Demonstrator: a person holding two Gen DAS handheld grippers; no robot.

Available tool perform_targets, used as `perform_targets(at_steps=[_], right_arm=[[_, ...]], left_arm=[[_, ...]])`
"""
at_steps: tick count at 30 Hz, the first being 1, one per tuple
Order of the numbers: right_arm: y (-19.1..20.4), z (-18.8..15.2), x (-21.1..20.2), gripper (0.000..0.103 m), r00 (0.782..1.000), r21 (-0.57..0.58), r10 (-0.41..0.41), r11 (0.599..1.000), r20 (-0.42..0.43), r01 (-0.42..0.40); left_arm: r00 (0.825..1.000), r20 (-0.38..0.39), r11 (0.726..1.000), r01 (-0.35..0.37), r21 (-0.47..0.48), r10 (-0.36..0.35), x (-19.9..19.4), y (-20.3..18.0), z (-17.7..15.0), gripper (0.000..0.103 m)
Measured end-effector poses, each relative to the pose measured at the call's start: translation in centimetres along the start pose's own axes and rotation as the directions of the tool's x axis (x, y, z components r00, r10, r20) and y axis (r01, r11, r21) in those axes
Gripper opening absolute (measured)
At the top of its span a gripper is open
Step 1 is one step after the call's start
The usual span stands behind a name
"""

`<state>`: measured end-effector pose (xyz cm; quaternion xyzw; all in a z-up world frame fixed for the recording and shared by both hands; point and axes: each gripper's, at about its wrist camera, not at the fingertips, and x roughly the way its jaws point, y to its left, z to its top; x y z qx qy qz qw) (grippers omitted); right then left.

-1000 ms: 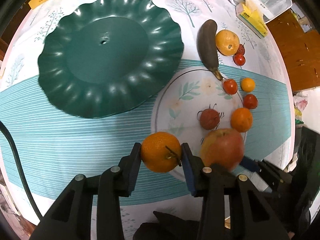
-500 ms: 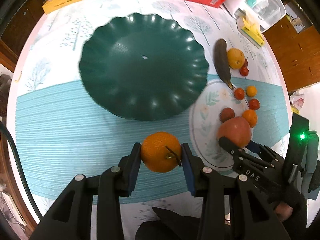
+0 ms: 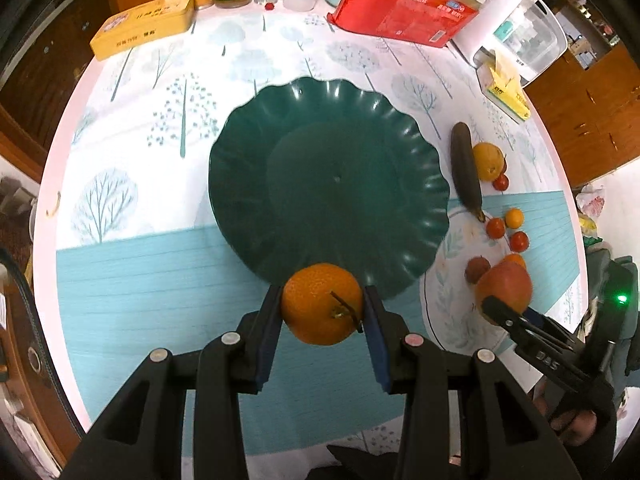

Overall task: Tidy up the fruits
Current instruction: 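Carry the apple and small orange onto the green plate and open both grippers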

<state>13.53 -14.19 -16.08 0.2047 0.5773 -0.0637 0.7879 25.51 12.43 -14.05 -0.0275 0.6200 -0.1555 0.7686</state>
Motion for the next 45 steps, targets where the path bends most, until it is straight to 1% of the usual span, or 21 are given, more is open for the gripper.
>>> perform_targets(at_steps=[5, 12, 15, 18, 22, 27, 28, 30, 32, 34, 35, 41, 45], right_arm=[[2.1, 1.0, -1.2, 0.065, 0.999, -0.025, 0.023, 0.999, 0.042, -0.022], [5.6, 2.3, -0.2, 0.065, 0.995, -0.068, 0.075, 0.995, 0.059, -0.071], [7.4, 2.8, 0.5, 0.065, 0.993, -0.105, 0.098, 0.99, 0.059, -0.091], [8.8, 3.3, 1.5, 0.065, 0.993, -0.151, 0.109, 0.983, 0.048, -0.101], [9.8, 3.5, 2.8, 0.065, 0.995, -0.175, 0.101, 0.98, 0.026, -0.095], [10.5, 3.5, 4.0, 0.064, 0.996, -0.199, 0.085, 0.977, 0.008, -0.081], [10.6, 3.5, 4.0, 0.063, 0.996, -0.208, 0.084, 0.975, 0.02, -0.078], [11.0, 3.8, 3.7, 0.059, 0.995, -0.234, 0.085, 0.97, 0.057, -0.069], [11.6, 4.0, 3.2, 0.059, 0.991, -0.26, 0.096, 0.963, 0.095, -0.068], [11.9, 4.0, 2.5, 0.059, 0.986, -0.27, 0.107, 0.96, 0.125, -0.07], [12.0, 3.9, 2.3, 0.059, 0.984, -0.269, 0.112, 0.96, 0.135, -0.072], [11.4, 2.7, 1.4, 0.059, 0.977, -0.214, 0.129, 0.972, 0.171, -0.091], [10.0, 1.0, 1.0, 0.059, 0.978, -0.179, 0.094, 0.982, 0.186, -0.06]], left_arm=[[1.0, 0.014, 1.0, 0.016, 0.024, -0.016, 0.3, 0.4, 1.2, 0.038], [0.997, 0.027, 0.996, 0.074, 0.042, -0.075, 1.8, 1.0, 2.0, 0.038], [0.997, 0.033, 0.996, 0.068, 0.061, -0.071, 2.5, 1.3, 2.3, 0.038], [0.996, 0.036, 0.994, 0.08, 0.077, -0.083, 3.2, 1.6, 2.5, 0.038], [0.997, 0.027, 0.994, 0.073, 0.087, -0.075, 4.1, 1.8, 2.9, 0.038], [0.998, 0.026, 0.996, 0.051, 0.073, -0.053, 5.1, 2.1, 3.1, 0.038], [0.998, 0.027, 0.996, 0.048, 0.069, -0.05, 5.2, 2.2, 3.2, 0.039], [0.998, 0.04, 0.997, 0.047, 0.06, -0.05, 5.1, 2.4, 3.2, 0.045], [0.997, 0.052, 0.997, 0.047, 0.065, -0.051, 4.8, 2.4, 3.2, 0.055], [0.997, 0.063, 0.997, 0.042, 0.07, -0.047, 4.4, 2.3, 3.1, 0.062], [0.997, 0.068, 0.997, 0.039, 0.073, -0.044, 4.2, 2.3, 3.0, 0.064], [0.996, 0.089, 0.998, 0.021, 0.065, -0.027, 2.7, 2.2, 2.2, 0.064], [0.993, 0.115, 0.998, 0.022, 0.059, -0.029, 1.5, 1.9, 1.3, 0.064]])
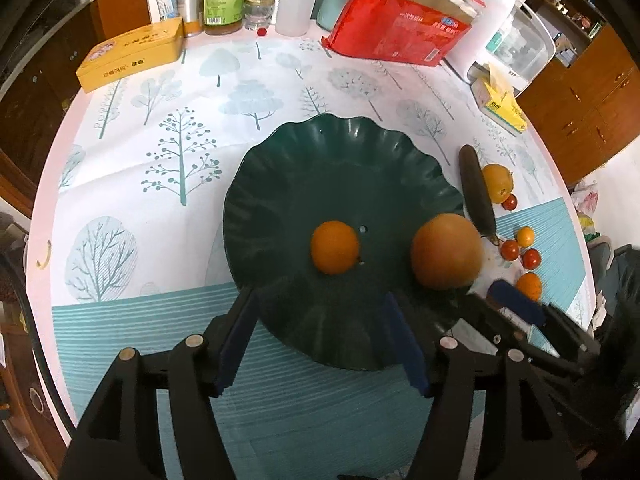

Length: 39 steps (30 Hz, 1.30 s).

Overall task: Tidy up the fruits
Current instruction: 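Carry the apple and small orange onto the green plate and open both grippers, then lift both grippers away from the green plate toward the white plate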

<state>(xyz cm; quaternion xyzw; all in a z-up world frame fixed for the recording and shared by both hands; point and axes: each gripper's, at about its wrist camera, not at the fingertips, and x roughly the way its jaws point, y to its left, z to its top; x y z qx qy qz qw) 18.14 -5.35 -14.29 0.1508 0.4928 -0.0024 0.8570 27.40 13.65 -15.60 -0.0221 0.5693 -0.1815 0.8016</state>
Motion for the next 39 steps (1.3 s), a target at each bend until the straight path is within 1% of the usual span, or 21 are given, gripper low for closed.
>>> perform_targets(at_steps=[3, 6, 10, 14, 17, 21, 28, 31, 34, 36, 39], right_arm=[[-0.9, -1.5, -1.0, 0.059, 0.999, 0.022, -0.023, 1.0, 0.025, 0.022], [-1.6, -3.1, -2.4, 0.059, 0.995, 0.012, -0.06, 0.998, 0.076, 0.06], [-2.5, -5.6, -3.9, 0.06, 0.983, -0.043, -0.13, 0.99, 0.129, 0.136], [-3.7, -7.6, -5.2, 0.06, 0.976, -0.041, -0.148, 0.987, 0.163, 0.156], [-4.4, -8.8, -6.1, 0.06, 0.965, -0.051, -0.177, 0.98, 0.193, 0.19], [-5.3, -10.1, -7.0, 0.06, 0.956, -0.087, -0.182, 0.975, 0.229, 0.206], [-7.9, -10.8, -8.3, 0.06, 0.954, -0.172, -0.158, 0.963, 0.256, 0.206], [-9.0, -10.7, -8.9, 0.06, 0.951, -0.254, -0.151, 0.942, 0.269, 0.221], [-10.1, -10.5, -9.3, 0.06, 0.951, -0.322, -0.132, 0.92, 0.279, 0.222], [-10.8, -10.3, -9.4, 0.06, 0.954, -0.349, -0.12, 0.912, 0.273, 0.215], [-11.9, -9.9, -9.7, 0.06, 0.953, -0.404, -0.102, 0.889, 0.284, 0.216]], left_arm=[[1.0, 0.021, 1.0, 0.005, 0.0, -0.005, -0.9, -0.5, -0.6, 0.064], [0.999, 0.041, 1.0, 0.01, 0.005, -0.01, -1.6, -1.2, -1.4, 0.064], [0.998, 0.063, 1.0, 0.019, 0.019, -0.02, -2.4, -2.4, -2.4, 0.065], [0.996, 0.084, 0.999, 0.035, 0.04, -0.039, -3.1, -4.1, -3.6, 0.065], [0.995, 0.088, 0.998, 0.036, 0.056, -0.041, -3.3, -5.6, -4.5, 0.065], [0.997, 0.073, 0.998, 0.024, 0.065, -0.028, -2.9, -7.7, -5.8, 0.065], [0.999, 0.034, 0.998, 0.005, 0.064, -0.007, -1.8, -11.8, -7.5, 0.065], [1.0, 0.03, 0.999, -0.002, 0.042, 0.001, -1.4, -13.6, -7.9, 0.065], [0.999, 0.031, 1.0, -0.013, 0.017, 0.012, -0.9, -15.2, -8.1, 0.068], [0.999, 0.036, 1.0, -0.023, 0.002, 0.023, -0.6, -16.2, -8.2, 0.069], [0.998, 0.04, 0.999, -0.042, -0.023, 0.043, 0.0, -17.6, -8.2, 0.069]])
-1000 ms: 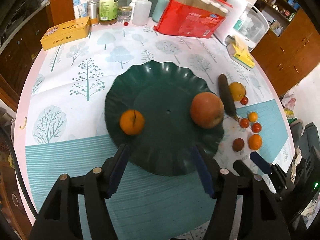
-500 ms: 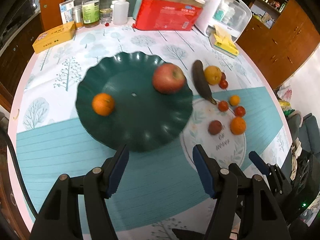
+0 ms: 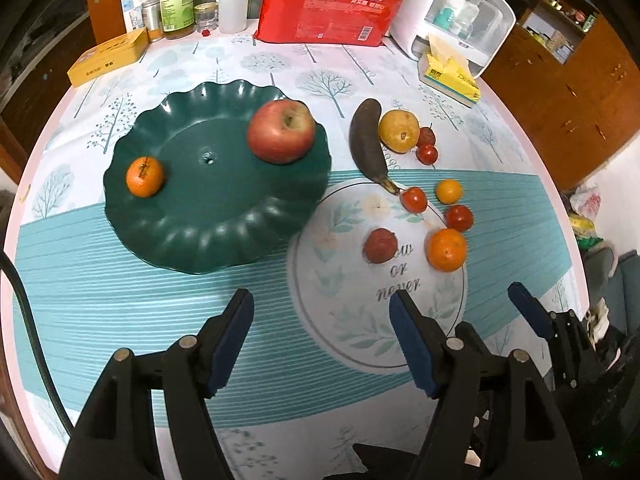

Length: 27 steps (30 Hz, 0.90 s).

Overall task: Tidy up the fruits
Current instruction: 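Lift both grippers away from the green plate toward the white plate, then grasp the brown dried fruit with the left gripper while the right grasps the large orange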

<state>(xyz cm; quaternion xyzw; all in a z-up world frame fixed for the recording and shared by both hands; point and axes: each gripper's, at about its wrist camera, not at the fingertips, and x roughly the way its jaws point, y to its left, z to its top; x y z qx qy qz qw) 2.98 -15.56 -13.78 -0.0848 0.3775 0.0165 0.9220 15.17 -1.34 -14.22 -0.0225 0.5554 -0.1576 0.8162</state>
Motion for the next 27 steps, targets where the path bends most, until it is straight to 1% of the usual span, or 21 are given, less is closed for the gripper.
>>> perform_targets(at_steps=[6, 10, 12, 19, 27], right_arm=[[-2.2, -0.3, 0.8, 0.06, 0.999, -0.082, 0.031, 0.996, 0.019, -0.029], [-3.4, -0.3, 1.7, 0.061, 0.998, -0.113, 0.057, 0.992, 0.027, -0.054], [-3.9, -0.3, 2.3, 0.063, 0.997, -0.128, 0.068, 0.99, 0.03, -0.064], [-4.8, -0.1, 5.1, 0.064, 0.991, -0.186, 0.131, 0.974, -0.009, -0.131], [-5.7, 0.2, 7.9, 0.064, 0.978, -0.175, 0.199, 0.963, -0.063, -0.207]], left_arm=[[1.0, 0.006, 0.999, -0.031, -0.031, 0.031, 1.2, -2.0, 0.5, 0.069], [0.999, 0.006, 0.998, -0.052, -0.032, 0.052, 2.3, -3.2, 1.2, 0.069], [0.998, 0.001, 0.997, -0.064, -0.03, 0.064, 3.0, -3.8, 1.5, 0.069], [0.996, -0.041, 0.996, -0.079, -0.034, 0.078, 5.9, -4.9, 2.9, 0.069], [0.991, -0.103, 0.995, -0.089, -0.034, 0.085, 9.5, -5.6, 4.0, 0.069]])
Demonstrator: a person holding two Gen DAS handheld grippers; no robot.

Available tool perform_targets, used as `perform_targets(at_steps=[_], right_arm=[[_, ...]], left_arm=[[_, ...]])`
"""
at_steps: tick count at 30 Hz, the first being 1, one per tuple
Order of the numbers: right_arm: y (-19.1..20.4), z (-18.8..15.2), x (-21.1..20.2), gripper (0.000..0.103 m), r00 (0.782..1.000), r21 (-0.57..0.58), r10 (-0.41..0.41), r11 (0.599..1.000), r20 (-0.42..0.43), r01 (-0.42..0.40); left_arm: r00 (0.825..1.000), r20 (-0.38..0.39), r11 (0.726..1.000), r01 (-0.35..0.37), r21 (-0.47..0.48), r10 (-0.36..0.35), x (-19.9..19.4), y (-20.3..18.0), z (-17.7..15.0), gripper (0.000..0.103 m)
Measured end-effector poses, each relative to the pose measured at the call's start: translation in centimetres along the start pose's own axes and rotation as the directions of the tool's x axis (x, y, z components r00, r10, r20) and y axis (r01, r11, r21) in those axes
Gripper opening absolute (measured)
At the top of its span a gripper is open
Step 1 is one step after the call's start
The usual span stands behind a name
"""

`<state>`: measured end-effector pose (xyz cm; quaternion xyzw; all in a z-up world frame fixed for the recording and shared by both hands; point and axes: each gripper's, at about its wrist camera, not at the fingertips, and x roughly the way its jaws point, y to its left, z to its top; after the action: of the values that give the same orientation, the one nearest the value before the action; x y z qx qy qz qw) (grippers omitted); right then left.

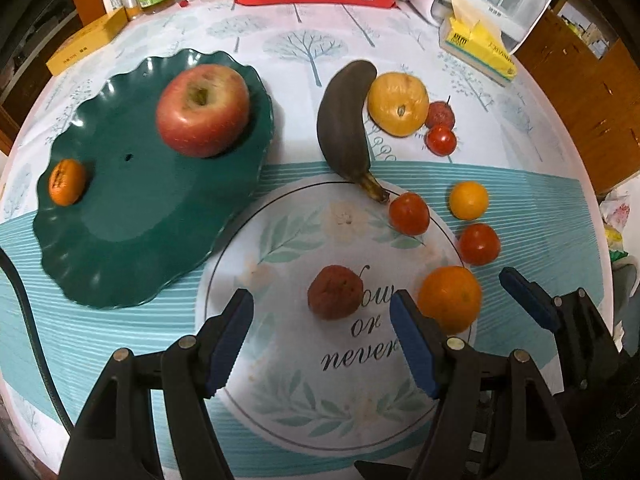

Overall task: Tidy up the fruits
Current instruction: 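Grasp the brown dried fruit with the left gripper while the right grasps the large orange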

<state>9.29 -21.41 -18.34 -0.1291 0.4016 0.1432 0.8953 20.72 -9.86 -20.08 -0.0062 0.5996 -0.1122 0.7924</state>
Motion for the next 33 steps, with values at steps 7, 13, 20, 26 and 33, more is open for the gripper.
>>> perform_targets(at_steps=[7, 13, 20, 26, 33], right_arm=[[-0.7, -0.2, 1.5, 0.064, 0.997, 0.017, 0.063, 0.998, -0.043, -0.063], [-0.6, -0.3, 2.1, 0.058, 0.993, 0.017, 0.105, 0.994, -0.056, -0.104], [-0.7, -0.4, 2.4, 0.047, 0.99, 0.019, 0.125, 0.992, -0.065, -0.124], [-0.6, -0.4, 2.3, 0.046, 0.989, 0.018, 0.129, 0.992, -0.071, -0.128], [-0.3, -0.3, 2.0, 0.046, 0.985, 0.022, 0.154, 0.988, -0.08, -0.153]], left_arm=[[1.0, -0.024, 1.0, 0.002, -0.001, -0.002, 1.7, -0.2, 0.5, 0.067], [0.999, -0.032, 1.0, 0.0, 0.025, 0.001, 2.6, -0.7, 0.8, 0.053], [1.0, -0.029, 0.998, -0.005, 0.062, 0.007, 2.9, -1.8, 1.1, 0.031], [1.0, -0.028, 0.998, 0.014, 0.063, -0.012, 3.2, -2.2, 1.2, 0.03], [1.0, 0.003, 0.998, 0.019, 0.055, -0.019, 1.2, -1.3, -0.4, 0.03]])
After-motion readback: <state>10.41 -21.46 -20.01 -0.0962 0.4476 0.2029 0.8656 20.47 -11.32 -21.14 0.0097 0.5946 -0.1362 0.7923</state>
